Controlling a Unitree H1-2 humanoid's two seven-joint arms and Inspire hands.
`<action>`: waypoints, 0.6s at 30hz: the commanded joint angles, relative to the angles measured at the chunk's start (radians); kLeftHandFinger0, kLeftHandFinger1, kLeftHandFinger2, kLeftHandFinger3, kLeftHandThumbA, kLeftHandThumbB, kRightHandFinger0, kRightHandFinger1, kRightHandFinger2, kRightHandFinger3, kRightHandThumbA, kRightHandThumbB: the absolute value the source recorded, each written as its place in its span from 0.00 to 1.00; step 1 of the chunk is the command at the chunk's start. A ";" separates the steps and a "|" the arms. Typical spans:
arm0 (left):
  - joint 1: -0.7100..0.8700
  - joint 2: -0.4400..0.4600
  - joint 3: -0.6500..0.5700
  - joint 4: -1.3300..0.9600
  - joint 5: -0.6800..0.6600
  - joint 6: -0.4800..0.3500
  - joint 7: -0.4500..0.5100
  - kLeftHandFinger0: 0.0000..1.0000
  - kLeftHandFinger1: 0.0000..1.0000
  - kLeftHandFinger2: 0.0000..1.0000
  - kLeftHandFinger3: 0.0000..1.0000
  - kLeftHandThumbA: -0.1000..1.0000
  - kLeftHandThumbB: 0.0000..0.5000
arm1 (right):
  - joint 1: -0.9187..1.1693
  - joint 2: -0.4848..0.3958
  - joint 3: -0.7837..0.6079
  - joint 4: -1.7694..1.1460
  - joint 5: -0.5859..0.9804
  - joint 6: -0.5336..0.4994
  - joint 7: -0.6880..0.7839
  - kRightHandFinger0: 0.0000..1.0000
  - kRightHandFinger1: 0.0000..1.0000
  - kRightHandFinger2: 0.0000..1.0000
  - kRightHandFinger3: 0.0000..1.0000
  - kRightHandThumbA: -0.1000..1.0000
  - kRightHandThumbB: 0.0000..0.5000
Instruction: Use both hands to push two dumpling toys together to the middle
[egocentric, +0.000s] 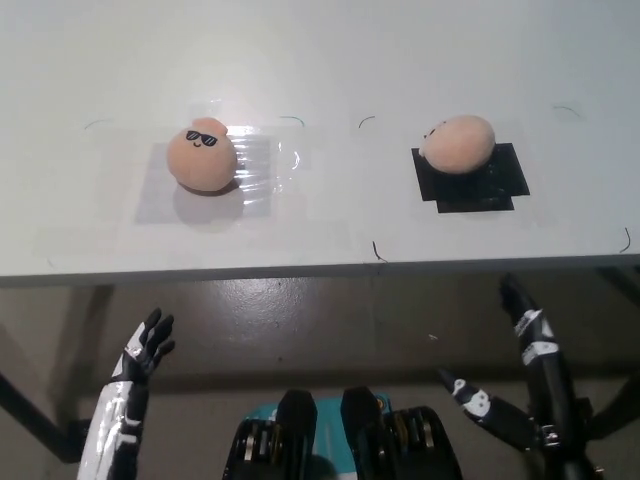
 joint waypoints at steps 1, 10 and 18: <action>-0.007 0.013 0.008 -0.100 -0.030 -0.076 -0.008 1.00 1.00 1.00 1.00 1.00 0.49 | -0.010 -0.025 -0.020 -0.101 -0.030 -0.080 -0.060 1.00 1.00 1.00 1.00 0.94 0.42; -0.123 0.081 0.083 -0.217 -0.071 0.049 -0.019 1.00 1.00 1.00 1.00 1.00 0.71 | -0.130 -0.056 -0.108 -0.155 0.000 -0.009 -0.028 1.00 1.00 1.00 1.00 1.00 0.53; -0.332 0.160 0.154 -0.171 -0.136 0.175 -0.018 1.00 1.00 1.00 1.00 1.00 0.89 | -0.348 -0.131 -0.191 -0.087 0.093 0.157 0.007 1.00 1.00 1.00 1.00 1.00 0.57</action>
